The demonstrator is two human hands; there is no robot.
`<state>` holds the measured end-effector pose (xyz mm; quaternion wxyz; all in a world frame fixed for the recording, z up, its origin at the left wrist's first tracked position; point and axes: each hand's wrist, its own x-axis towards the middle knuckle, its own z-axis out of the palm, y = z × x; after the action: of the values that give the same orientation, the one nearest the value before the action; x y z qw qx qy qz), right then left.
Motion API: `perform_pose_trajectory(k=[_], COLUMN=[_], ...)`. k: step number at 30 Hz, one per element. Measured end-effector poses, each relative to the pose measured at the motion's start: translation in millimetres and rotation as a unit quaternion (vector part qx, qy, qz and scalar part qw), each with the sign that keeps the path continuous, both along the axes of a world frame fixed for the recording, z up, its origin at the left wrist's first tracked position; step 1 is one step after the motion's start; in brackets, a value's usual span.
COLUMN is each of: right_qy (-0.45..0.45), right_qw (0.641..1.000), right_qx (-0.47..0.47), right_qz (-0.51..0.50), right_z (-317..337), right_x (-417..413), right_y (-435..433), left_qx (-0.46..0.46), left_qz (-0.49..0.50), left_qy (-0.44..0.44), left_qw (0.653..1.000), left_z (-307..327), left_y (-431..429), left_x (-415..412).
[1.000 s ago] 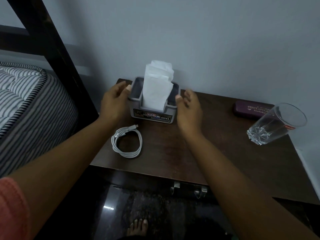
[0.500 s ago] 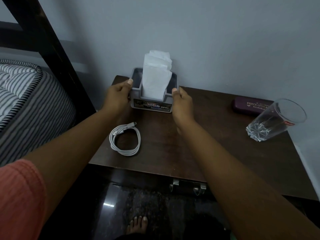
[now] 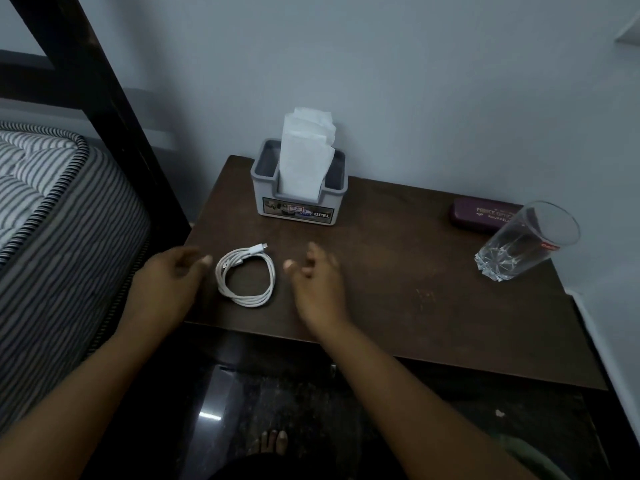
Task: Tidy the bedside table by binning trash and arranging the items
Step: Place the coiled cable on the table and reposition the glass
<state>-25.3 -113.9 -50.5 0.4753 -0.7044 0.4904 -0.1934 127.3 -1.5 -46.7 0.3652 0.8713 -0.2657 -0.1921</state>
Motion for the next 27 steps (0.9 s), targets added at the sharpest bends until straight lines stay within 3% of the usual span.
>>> perform_pose_trajectory(k=[4, 9, 20, 27], right_qy=[0.063, 0.102, 0.037, -0.014], right_qw=[0.992, 0.980, 0.994, 0.999], right_qx=[-0.042, -0.079, -0.035, -0.039], right_qz=[0.102, 0.154, 0.093, 0.005], right_z=[3, 6, 2, 1], right_x=[12, 19, 11, 7], right_y=[16, 10, 7, 3], left_qx=[0.006, 0.016, 0.063, 0.077], left_qz=[-0.011, -0.069, -0.133, -0.274], left_qy=[0.037, -0.030, -0.120, -0.139], left_qw=[0.999, 0.997, 0.982, 0.948], left_z=[-5, -5, -5, 6], left_y=[16, 1, -25, -49], left_x=[-22, -48, -41, -18])
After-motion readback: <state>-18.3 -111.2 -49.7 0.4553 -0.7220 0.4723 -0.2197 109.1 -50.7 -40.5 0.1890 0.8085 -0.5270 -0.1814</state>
